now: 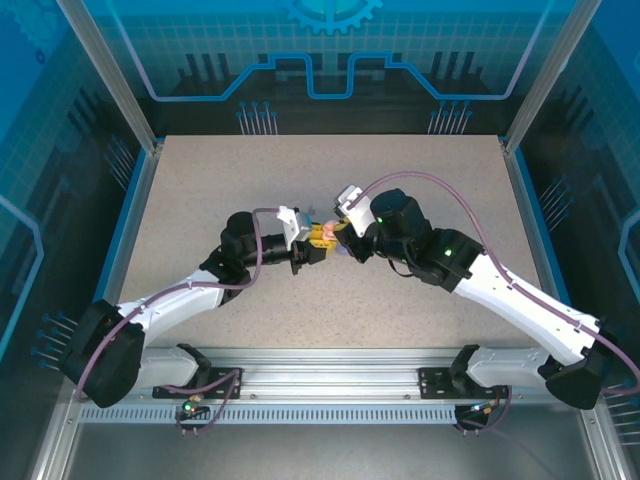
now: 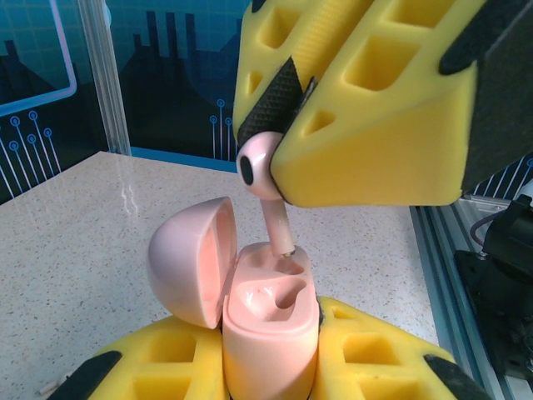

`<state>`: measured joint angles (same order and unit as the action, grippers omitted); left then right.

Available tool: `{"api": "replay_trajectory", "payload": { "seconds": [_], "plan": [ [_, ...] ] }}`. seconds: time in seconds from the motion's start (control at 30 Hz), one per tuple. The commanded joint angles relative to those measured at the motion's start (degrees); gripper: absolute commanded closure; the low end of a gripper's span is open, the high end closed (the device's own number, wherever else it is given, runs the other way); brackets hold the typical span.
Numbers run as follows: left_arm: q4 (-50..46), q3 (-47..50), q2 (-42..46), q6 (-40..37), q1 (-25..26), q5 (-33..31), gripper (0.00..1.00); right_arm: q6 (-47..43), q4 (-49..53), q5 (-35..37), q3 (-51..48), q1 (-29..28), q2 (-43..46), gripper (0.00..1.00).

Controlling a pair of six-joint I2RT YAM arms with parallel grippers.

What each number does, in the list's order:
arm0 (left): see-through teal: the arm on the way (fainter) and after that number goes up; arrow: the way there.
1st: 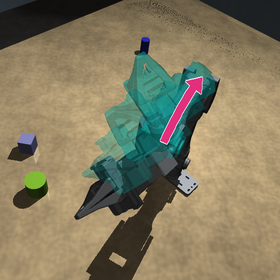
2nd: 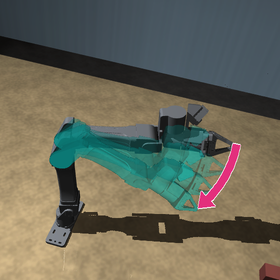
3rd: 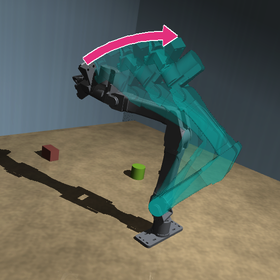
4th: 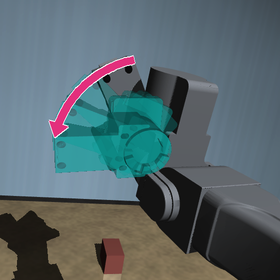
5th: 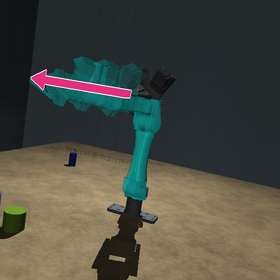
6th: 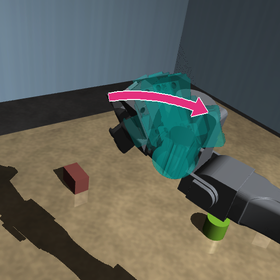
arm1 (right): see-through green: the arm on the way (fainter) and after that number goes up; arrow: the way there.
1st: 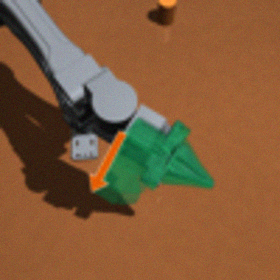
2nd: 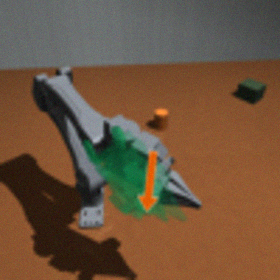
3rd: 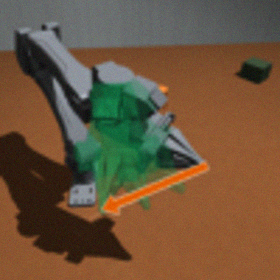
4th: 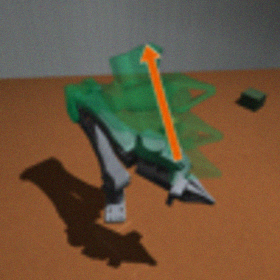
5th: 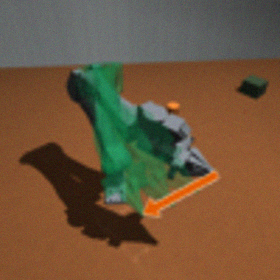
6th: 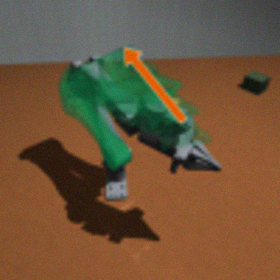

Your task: Insert the wireless bluetooth earbuds into the charging case

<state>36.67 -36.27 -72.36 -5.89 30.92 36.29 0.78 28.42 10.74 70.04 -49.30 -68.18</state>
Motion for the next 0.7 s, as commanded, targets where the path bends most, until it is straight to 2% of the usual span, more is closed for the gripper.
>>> {"api": "replay_trajectory", "payload": {
  "seconds": [0.0,0.67],
  "plan": [
    [0.6,-2.53,1.38,1.05,0.54,1.79,1.0,-0.17,-1.0,0.95,-0.69,-1.15,-0.46,0.83],
    [-0.21,-3.59,0.38,2.73,0.55,0.69,1.0,0.14,-0.3,-1.21,-0.97,-1.29,-1.08,0.83]
  ]
}}
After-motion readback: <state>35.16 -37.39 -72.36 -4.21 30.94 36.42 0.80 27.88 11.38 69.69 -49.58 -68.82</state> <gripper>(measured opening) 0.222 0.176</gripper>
